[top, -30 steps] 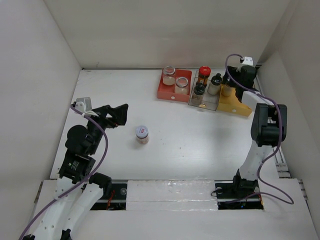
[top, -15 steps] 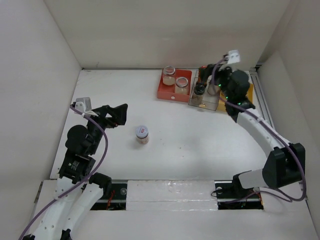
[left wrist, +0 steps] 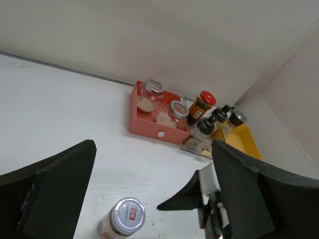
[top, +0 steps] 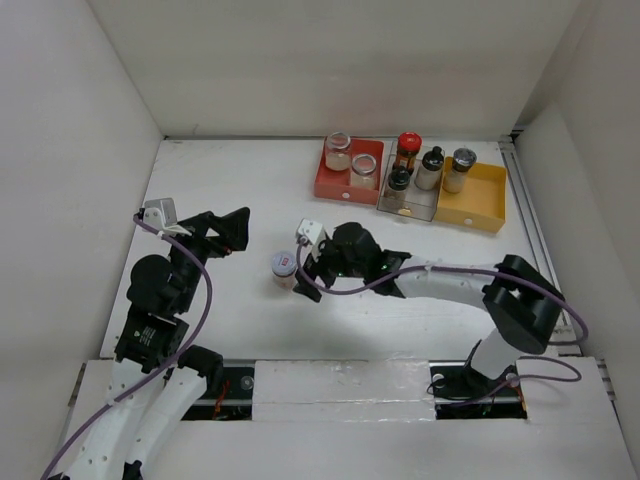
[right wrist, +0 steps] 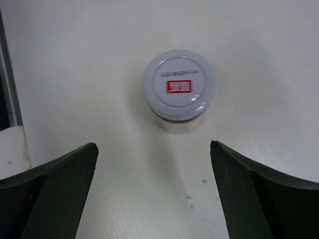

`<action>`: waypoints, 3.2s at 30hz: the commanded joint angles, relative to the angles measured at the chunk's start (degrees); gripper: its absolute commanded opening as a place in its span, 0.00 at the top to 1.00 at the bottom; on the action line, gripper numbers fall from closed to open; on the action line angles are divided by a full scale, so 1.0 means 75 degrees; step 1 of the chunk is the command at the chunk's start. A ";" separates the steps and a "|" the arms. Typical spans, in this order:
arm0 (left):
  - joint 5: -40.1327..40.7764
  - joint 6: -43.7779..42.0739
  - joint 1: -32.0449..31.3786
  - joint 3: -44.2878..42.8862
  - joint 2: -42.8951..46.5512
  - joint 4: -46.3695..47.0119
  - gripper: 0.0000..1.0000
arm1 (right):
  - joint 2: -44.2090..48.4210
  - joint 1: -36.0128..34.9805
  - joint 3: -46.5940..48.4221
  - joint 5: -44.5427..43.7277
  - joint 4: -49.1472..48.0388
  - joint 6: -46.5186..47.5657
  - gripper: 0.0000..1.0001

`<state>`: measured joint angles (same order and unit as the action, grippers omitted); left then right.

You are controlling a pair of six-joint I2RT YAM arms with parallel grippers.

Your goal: Organize the condiment bottles

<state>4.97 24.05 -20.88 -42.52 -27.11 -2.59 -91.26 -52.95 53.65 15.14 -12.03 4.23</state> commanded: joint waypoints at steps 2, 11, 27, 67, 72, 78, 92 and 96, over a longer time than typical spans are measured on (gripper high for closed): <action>-0.0065 -0.0043 0.0007 -0.0319 0.0111 0.0275 0.01 | -0.0861 -0.0206 0.0697 -0.0177 -0.0270 0.0221 0.00; -0.0147 -0.0043 0.0007 -0.0319 0.0111 0.0275 0.01 | -0.2596 -0.0065 0.1975 -0.0121 -0.1299 -0.0081 0.00; -0.0382 -0.0043 0.0007 -0.0319 -0.0040 0.0345 0.01 | 0.1162 0.2323 0.0700 -0.1007 -0.2698 -0.1138 0.50; -0.0546 -0.0043 0.0007 -0.0319 -0.0346 0.0345 0.01 | -0.2292 0.8700 0.2305 -0.3013 -0.1396 -0.1806 0.21; -0.0546 -0.0043 0.0007 -0.0389 -0.0416 0.0345 0.00 | -0.1603 0.8700 0.1872 -0.3014 -0.1547 -0.1946 0.09; -0.0371 -0.0043 0.0007 -0.0389 -0.0416 0.0275 0.00 | 0.0213 0.8700 0.1332 -0.3155 -0.1548 -0.2087 0.09; -0.0522 0.0027 0.0007 -0.0389 -0.0276 0.0274 0.00 | 0.3637 0.5024 -0.1292 -0.0475 -0.2239 -0.2052 0.00; -0.0522 0.0027 0.0007 -0.0389 -0.0205 0.0275 0.00 | 0.3310 0.3292 -0.1679 0.0160 -0.1457 -0.1398 0.00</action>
<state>1.69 24.10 -20.88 -42.89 -29.41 -2.63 -65.32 -22.68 42.59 9.87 -25.36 -10.07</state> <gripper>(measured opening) 0.997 0.998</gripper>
